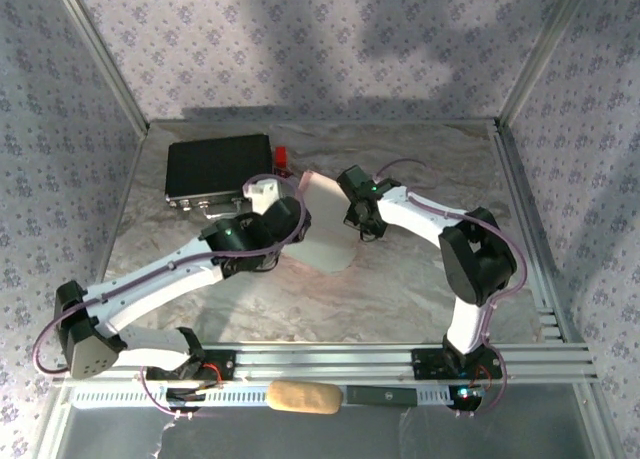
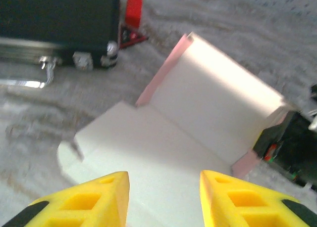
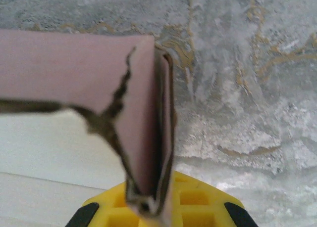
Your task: Fold the paper box
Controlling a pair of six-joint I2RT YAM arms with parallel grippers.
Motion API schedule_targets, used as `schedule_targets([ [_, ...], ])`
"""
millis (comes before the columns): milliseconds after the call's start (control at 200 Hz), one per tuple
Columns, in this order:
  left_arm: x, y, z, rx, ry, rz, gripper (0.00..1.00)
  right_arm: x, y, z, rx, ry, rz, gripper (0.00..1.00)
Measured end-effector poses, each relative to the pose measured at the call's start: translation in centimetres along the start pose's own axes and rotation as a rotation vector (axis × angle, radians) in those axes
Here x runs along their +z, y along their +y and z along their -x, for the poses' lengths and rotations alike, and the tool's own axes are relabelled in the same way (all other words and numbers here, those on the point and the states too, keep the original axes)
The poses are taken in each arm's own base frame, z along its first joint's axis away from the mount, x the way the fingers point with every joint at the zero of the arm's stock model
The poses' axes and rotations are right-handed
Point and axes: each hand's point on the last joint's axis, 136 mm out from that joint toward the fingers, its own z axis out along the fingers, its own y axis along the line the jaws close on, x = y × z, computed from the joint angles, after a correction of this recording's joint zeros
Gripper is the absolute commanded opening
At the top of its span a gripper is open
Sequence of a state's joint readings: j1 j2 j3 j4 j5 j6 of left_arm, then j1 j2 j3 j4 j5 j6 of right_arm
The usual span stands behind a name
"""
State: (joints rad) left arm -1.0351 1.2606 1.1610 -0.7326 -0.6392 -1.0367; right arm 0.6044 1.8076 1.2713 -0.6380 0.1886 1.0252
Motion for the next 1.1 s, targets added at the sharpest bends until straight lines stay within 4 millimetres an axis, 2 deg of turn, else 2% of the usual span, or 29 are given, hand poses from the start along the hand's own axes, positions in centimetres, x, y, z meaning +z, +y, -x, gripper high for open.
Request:
schedule_targets([
  [95,-0.5,1.7,-2.7,-0.055,0.047,0.060,0.54,-0.3,-0.3,-0.2,0.033,0.004,0.000,0.00],
  [210,-0.7,2.8,-5.0,-0.114,0.084,0.098,0.57,-0.5,-0.5,-0.2,0.068,0.002,0.002,0.00],
  [275,-0.4,2.9,-5.9,-0.153,0.098,0.101,0.65,-0.5,-0.8,-0.4,0.086,0.005,-0.003,0.00],
  [375,0.2,2.7,-6.9,-0.222,0.108,0.088,0.70,-0.2,-1.3,-0.8,0.105,0.011,-0.017,0.00],
  [530,1.3,1.3,-7.3,-0.292,0.109,0.053,0.70,-0.3,-1.4,-0.9,0.129,0.010,-0.013,0.00],
  [580,1.9,0.6,-7.5,-0.312,0.116,0.040,0.66,-0.3,-1.5,-0.9,0.136,0.010,-0.013,0.00],
  [725,3.5,-0.2,-8.8,-0.347,0.146,0.053,0.46,-0.3,-1.5,-0.9,0.143,0.010,-0.013,0.00],
  [999,4.8,0.2,-10.2,-0.382,0.169,0.102,0.33,-0.3,-1.8,-1.1,0.160,0.007,-0.006,0.00],
  [1099,5.3,0.3,-10.5,-0.390,0.174,0.117,0.22,-0.3,-1.9,-1.1,0.163,0.007,-0.006,0.00],
])
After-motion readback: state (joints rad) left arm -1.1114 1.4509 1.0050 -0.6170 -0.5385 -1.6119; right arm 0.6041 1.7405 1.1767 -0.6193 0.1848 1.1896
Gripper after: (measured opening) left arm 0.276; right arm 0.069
